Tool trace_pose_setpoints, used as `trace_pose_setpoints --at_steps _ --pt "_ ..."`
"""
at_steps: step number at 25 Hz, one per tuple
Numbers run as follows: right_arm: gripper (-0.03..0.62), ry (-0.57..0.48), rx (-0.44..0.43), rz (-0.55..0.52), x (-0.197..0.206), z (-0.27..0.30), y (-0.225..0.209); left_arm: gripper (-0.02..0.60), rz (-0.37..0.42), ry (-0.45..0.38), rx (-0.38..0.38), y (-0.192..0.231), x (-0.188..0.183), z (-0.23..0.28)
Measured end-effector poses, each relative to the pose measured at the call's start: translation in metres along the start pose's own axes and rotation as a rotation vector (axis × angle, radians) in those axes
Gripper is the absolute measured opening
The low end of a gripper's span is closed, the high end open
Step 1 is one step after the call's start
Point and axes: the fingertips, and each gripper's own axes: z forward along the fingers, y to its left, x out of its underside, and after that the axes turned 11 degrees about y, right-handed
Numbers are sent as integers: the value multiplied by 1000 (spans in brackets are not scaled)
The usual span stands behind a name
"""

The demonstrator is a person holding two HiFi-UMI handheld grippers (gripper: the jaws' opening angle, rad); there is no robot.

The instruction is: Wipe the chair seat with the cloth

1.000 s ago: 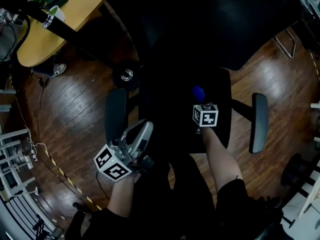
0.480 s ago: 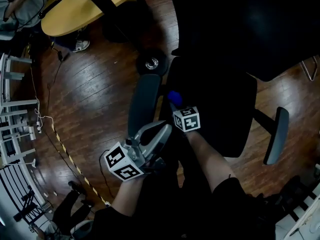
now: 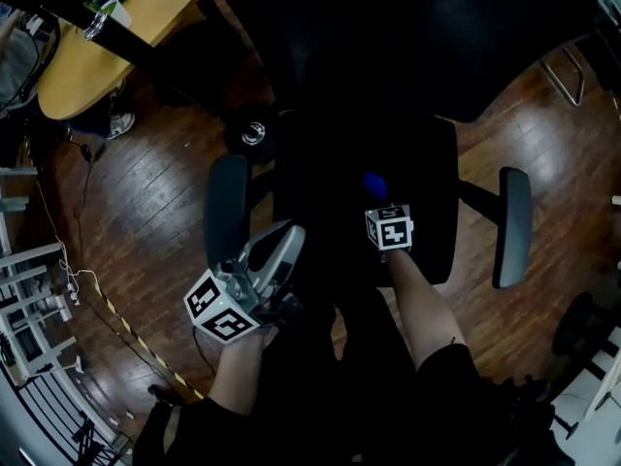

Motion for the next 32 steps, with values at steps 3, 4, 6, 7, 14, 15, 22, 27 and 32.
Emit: trace_pose_setpoints --at_steps 3,4,6,7,14,15,22,27,32 --pt "38 11 111 83 26 -33 -71 -8 18 30 36 -6 1 23" --pt "38 12 149 103 35 -46 -95 -8 25 38 48 -8 1 29" --pt "38 9 224 129 48 -70 -138 -8 32 48 68 -12 4 41" --pt "38 3 250 140 53 -81 -155 -8 31 51 75 -15 5 45" --pt "38 -29 295 164 44 -113 -179 -8 15 80 88 -28 -5 57" --pt "38 -30 294 160 42 -112 -179 -8 12 75 81 -24 -7 55" --pt "38 5 263 129 53 -93 -147 -8 15 -7 22 -7 -10 14" --pt "38 -8 68 23 20 -40 -30 -8 33 -76 -19 -6 -32 -12" --pt "38 -34 -195 12 -3 4 124 -8 40 -137 -75 6 -48 -52"
